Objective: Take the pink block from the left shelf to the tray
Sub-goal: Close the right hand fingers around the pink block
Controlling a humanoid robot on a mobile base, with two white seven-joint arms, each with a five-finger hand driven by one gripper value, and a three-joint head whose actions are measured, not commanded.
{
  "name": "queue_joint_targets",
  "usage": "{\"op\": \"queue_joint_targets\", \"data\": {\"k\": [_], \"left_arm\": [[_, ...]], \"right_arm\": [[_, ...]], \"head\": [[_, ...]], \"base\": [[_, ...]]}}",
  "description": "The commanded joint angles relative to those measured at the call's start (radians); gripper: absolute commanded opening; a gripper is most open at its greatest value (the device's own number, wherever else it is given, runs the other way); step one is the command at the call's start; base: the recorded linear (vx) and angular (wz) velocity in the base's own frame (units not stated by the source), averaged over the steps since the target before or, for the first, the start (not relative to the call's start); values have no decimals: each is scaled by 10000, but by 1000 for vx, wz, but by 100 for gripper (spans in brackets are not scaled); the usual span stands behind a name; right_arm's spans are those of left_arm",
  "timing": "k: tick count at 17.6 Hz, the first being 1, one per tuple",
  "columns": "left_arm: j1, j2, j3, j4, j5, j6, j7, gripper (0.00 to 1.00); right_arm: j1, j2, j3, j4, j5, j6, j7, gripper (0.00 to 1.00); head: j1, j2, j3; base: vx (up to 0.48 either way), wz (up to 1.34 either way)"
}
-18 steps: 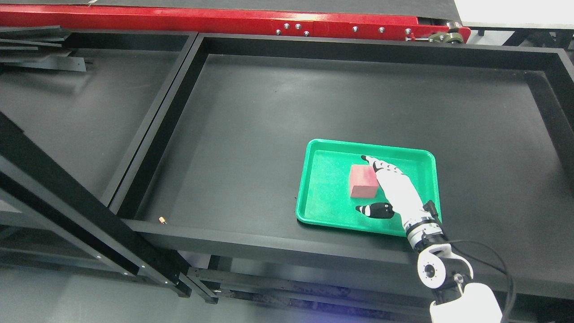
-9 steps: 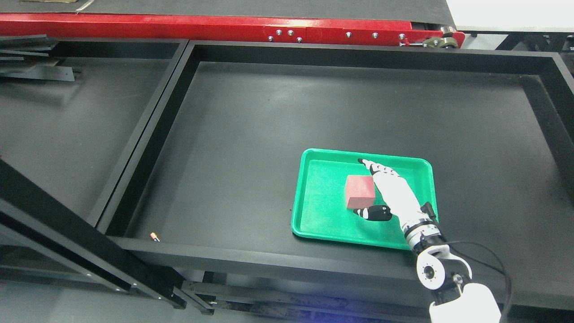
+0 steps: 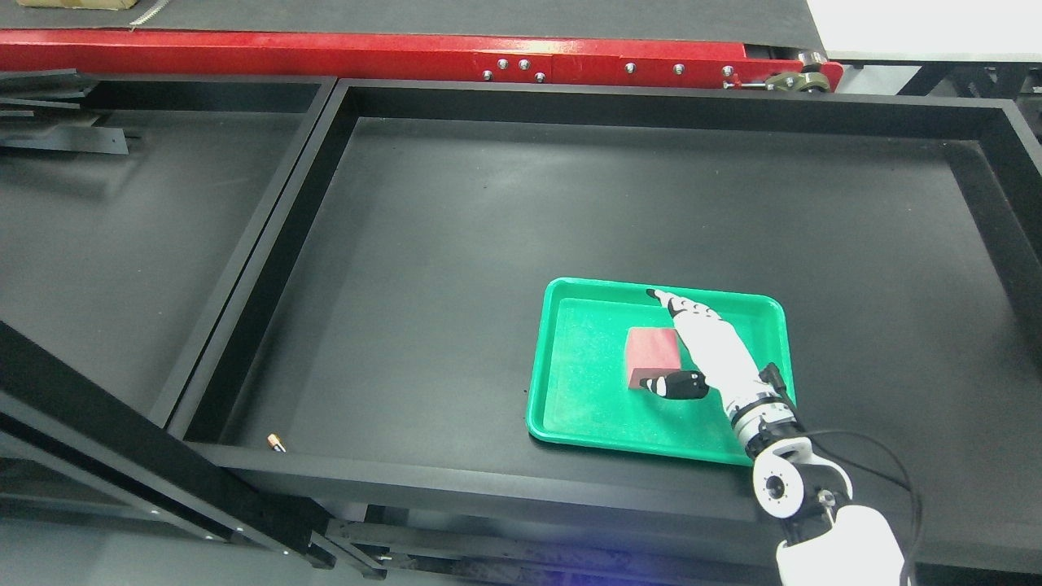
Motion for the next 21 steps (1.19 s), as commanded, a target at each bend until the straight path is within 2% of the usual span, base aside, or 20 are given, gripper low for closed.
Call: {"op": "queue_joint_targets", "data": {"k": [1, 4, 11, 13, 16, 21], "left_arm": [[199, 174, 0, -175, 0, 4, 1, 100], [199, 174, 0, -175, 0, 4, 1, 100], [199, 174, 0, -175, 0, 4, 1, 100], [199, 174, 0, -175, 0, 4, 1, 100], [199, 174, 0, -175, 0, 4, 1, 100], [199, 174, 0, -175, 0, 4, 1, 100]], "right_arm": [[-109, -174, 107, 396, -1, 113, 286, 99], [-109, -174, 122, 442, -32, 175, 1007, 99], [-124, -174, 153, 718, -32, 374, 1085, 99], [-140, -174, 153, 764, -16, 359, 1039, 87], [-140, -174, 137, 764, -16, 313, 1009, 55], [-216, -174, 0, 764, -62, -39, 627, 12]], "head": [[0, 0, 0], [0, 0, 0], [0, 0, 0], [0, 0, 0], [0, 0, 0], [0, 0, 0]], "base": [[0, 0], [0, 0], [0, 0], [0, 0], [0, 0], [0, 0]]}}
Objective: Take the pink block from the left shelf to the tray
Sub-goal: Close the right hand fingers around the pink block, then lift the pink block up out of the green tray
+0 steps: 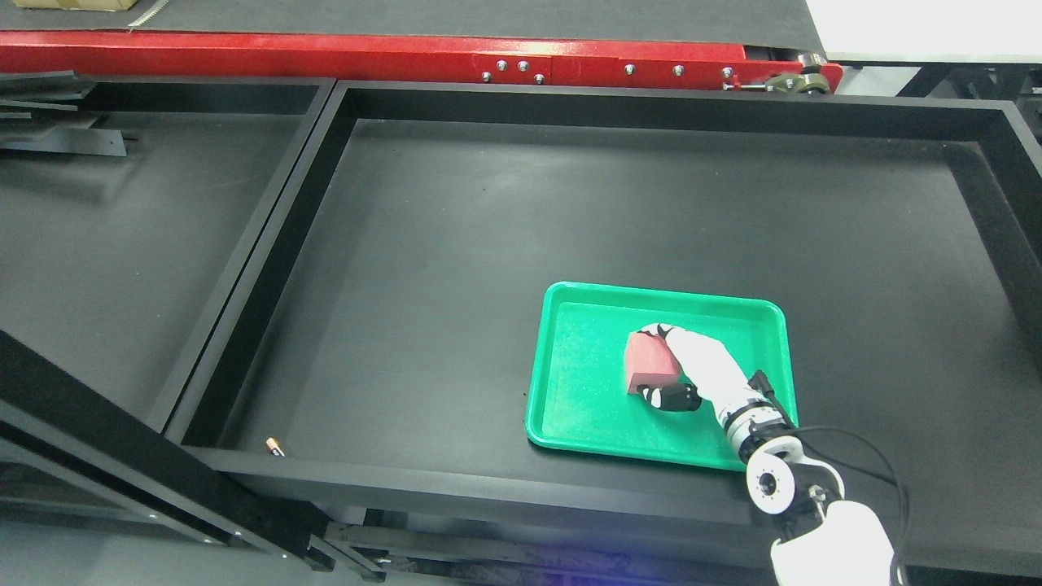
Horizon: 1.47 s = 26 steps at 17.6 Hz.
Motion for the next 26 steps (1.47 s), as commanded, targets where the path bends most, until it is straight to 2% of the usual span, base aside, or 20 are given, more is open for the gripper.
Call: {"op": "queue_joint_targets", "data": {"k": [1, 3, 6, 8, 10, 14, 26], "left_arm": [[199, 175, 0, -175, 0, 4, 1, 100], [199, 175, 0, -175, 0, 4, 1, 100], [199, 175, 0, -175, 0, 4, 1, 100], [199, 175, 0, -175, 0, 4, 1, 100], [199, 175, 0, -175, 0, 4, 1, 100], [199, 175, 0, -175, 0, 4, 1, 100], [199, 175, 0, -175, 0, 4, 1, 100]], "right_arm": [[-52, -175, -125, 155, -96, -377, -629, 5], [-37, -175, -247, 124, -280, -637, -1412, 4], [24, -175, -997, -227, -555, -2090, -2439, 4], [131, -175, -1382, -549, -1274, -2921, -2855, 4], [162, -175, -1628, -704, -1690, -3306, -3360, 4], [162, -175, -1675, -827, -1723, -3385, -4773, 4], [346, -175, -1552, -873, -1738, -3385, -4774, 4]], "head": [[0, 0, 0], [0, 0, 0], [0, 0, 0], [0, 0, 0], [0, 0, 0], [0, 0, 0], [0, 0, 0]], "base": [[0, 0], [0, 0], [0, 0], [0, 0], [0, 0], [6, -2], [-64, 184]]}}
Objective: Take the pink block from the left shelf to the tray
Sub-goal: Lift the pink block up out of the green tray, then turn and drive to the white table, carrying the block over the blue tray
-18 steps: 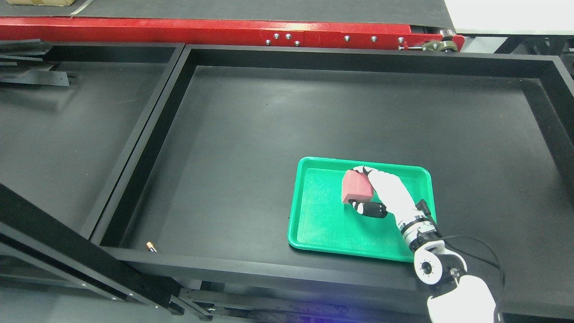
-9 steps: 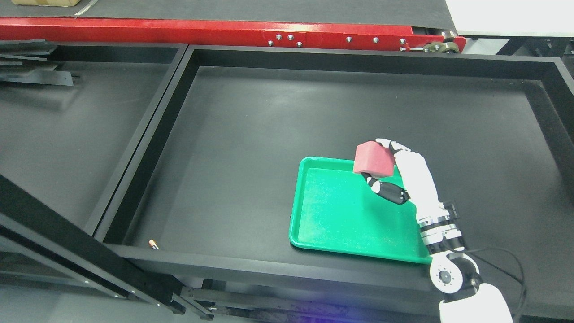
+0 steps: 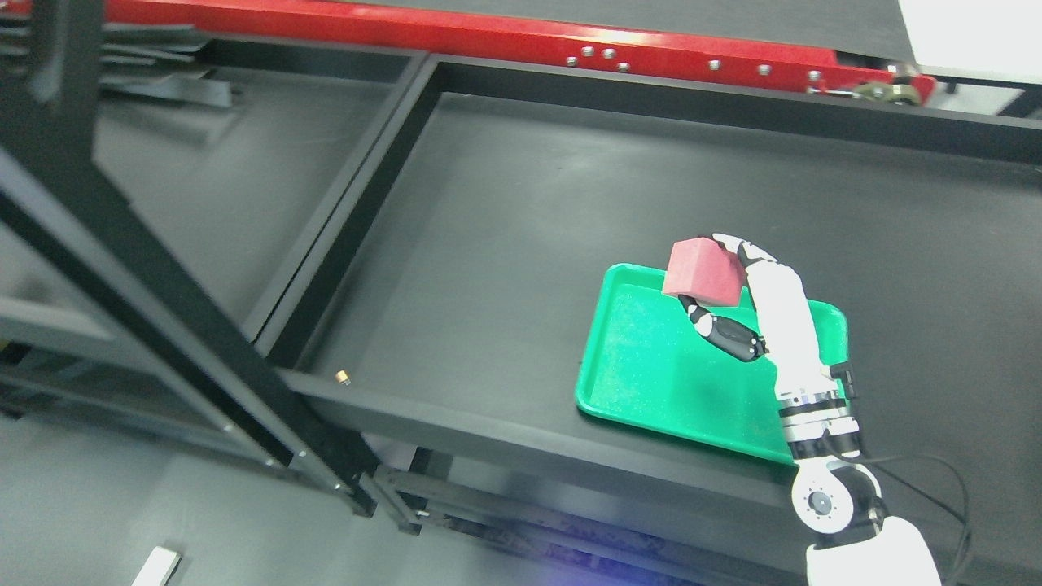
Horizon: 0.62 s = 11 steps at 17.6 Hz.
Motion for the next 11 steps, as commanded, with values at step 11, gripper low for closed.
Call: {"op": "queue_joint_targets", "data": {"k": [11], "left_arm": [[201, 175, 0, -174, 0, 4, 1, 100]], "right_arm": [[-67, -175, -110, -218, -13, 72, 54, 4]], "head": [[0, 1, 0]], "base": [[-125, 645]]}}
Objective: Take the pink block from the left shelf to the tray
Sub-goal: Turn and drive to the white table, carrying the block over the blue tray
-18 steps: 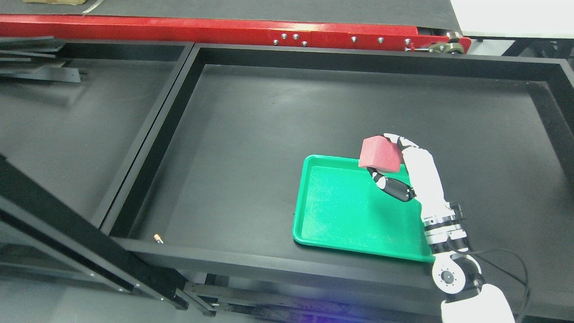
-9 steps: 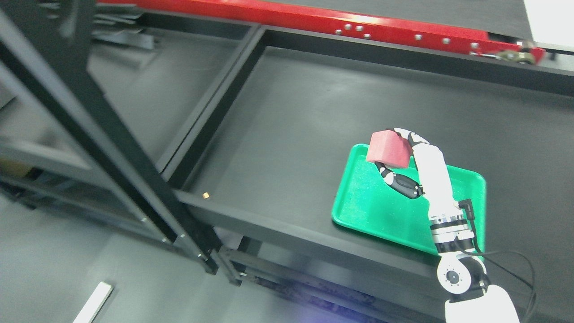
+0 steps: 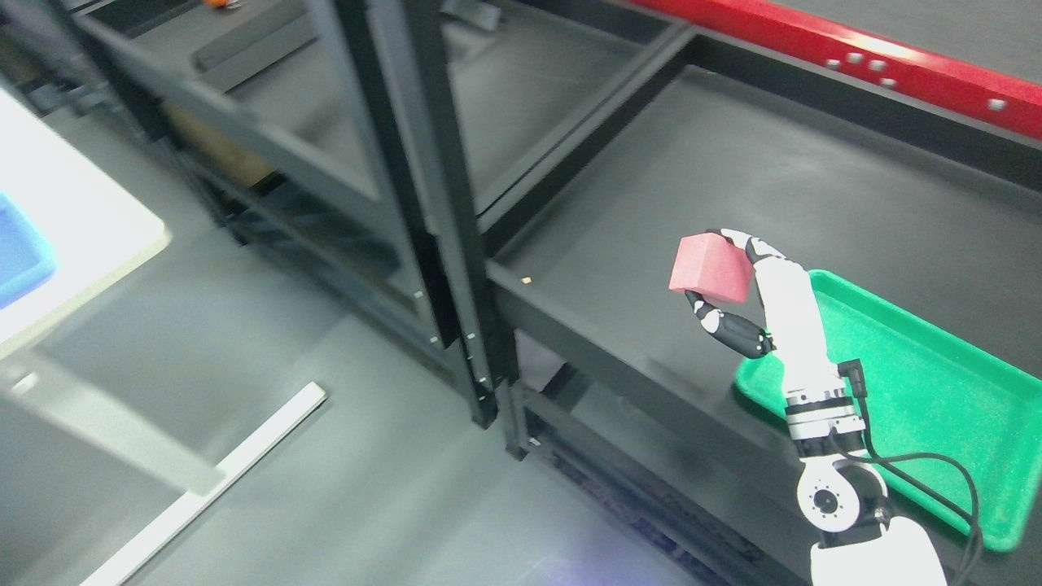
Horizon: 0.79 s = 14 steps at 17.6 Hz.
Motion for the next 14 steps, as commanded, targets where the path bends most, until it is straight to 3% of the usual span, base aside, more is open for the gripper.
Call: {"op": "queue_joint_targets", "data": {"k": [1, 14], "left_arm": [[200, 175, 0, -174, 0, 4, 1, 100], [200, 175, 0, -174, 0, 4, 1, 100]], "right_arm": [[-76, -175, 5, -76, 31, 69, 66, 4], [138, -175, 5, -213, 62, 85, 81, 4]], "head": [[0, 0, 0], [0, 3, 0]], "base": [[-164, 662], [-182, 773]]}}
